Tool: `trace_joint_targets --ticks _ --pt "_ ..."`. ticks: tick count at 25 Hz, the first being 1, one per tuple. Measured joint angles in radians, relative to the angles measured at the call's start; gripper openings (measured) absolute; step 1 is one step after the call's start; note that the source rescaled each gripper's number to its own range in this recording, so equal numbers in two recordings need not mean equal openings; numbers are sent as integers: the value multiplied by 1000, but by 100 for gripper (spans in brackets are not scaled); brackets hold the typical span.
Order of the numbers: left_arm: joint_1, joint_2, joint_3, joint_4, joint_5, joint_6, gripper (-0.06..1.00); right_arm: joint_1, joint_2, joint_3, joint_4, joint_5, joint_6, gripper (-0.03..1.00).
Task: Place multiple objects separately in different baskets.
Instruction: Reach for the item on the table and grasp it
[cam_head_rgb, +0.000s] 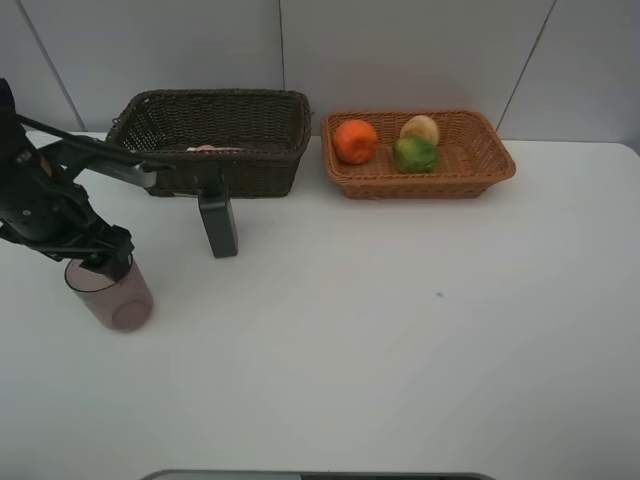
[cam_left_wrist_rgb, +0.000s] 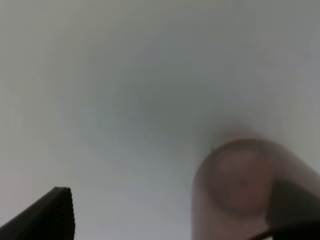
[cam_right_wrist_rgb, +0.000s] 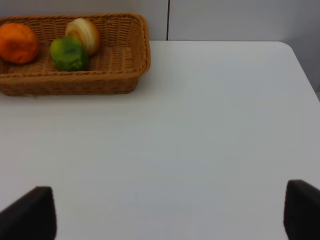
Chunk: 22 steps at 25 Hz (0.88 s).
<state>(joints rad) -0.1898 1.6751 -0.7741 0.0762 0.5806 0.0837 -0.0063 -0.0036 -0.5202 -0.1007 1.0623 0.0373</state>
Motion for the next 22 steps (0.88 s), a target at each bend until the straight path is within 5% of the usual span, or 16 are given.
trace_joint_targets --ticks 11,14,19,22 --pt "0 90 0 -4 -90 0 95 0 0 0 0 0 0 92" --pt "0 90 0 -11 -90 0 71 0 0 0 0 0 0 92" --pt "0 91 0 -15 -94 0 7 0 0 0 0 0 0 92" --pt "0 91 0 -19 -96 0 0 0 0 0 0 0 0 92"
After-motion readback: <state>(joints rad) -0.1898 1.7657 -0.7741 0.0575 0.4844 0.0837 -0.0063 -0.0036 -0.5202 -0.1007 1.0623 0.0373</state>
